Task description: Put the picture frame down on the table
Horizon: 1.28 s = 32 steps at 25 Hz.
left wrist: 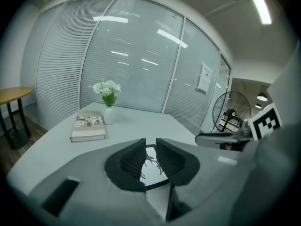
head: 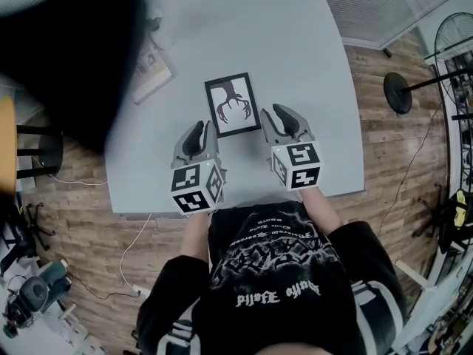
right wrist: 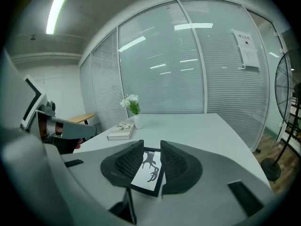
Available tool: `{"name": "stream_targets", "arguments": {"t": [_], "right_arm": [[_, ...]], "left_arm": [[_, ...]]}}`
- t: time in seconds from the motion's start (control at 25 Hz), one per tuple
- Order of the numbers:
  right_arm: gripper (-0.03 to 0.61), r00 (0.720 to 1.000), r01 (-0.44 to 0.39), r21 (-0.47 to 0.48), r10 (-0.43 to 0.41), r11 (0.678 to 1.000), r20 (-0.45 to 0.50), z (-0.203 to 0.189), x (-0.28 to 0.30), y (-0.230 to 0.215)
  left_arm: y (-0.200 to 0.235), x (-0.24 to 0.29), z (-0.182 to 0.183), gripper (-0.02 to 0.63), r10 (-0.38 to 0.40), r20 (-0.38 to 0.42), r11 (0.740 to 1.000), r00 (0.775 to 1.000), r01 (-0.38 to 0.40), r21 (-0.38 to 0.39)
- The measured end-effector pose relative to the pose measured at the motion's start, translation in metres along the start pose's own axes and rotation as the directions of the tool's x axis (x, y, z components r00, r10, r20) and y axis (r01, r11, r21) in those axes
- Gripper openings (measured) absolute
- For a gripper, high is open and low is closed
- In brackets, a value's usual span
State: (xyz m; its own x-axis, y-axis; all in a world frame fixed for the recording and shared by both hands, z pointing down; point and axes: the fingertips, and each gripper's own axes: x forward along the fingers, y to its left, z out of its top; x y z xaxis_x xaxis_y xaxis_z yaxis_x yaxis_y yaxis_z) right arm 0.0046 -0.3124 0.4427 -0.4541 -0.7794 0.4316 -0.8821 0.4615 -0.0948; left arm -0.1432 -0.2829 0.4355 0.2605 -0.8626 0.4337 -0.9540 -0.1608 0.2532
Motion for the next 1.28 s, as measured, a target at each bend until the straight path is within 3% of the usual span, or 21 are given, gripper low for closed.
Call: {"name": "stream_targets", "arguments": {"t": [0.24,0.6,1.28], "right_arm": [[0.098,0.999,0.015,-0.044,-0.013,0.999,0.045,0.015,-0.018,0.001],[0.014,0.995,0.033,-0.051,-0.029,0.998,0.091,0.025,-0.03,0.001],[0.011,0.996,0.027,-0.078,-0.02,0.997,0.086,0.026,-0.024,0.001]], "left_arm": [[-0.004,-0.011,0.014,0.076,0.002,0.043,1.0,0.999,-0.002,0.001],[-0.013,-0.012,0.012,0.018,-0.007,0.041,1.0,0.999,0.007,-0.007],[-0.021,-0.006,0.007,0.017,-0.024,0.023,1.0,0.999,0.024,-0.017]]}}
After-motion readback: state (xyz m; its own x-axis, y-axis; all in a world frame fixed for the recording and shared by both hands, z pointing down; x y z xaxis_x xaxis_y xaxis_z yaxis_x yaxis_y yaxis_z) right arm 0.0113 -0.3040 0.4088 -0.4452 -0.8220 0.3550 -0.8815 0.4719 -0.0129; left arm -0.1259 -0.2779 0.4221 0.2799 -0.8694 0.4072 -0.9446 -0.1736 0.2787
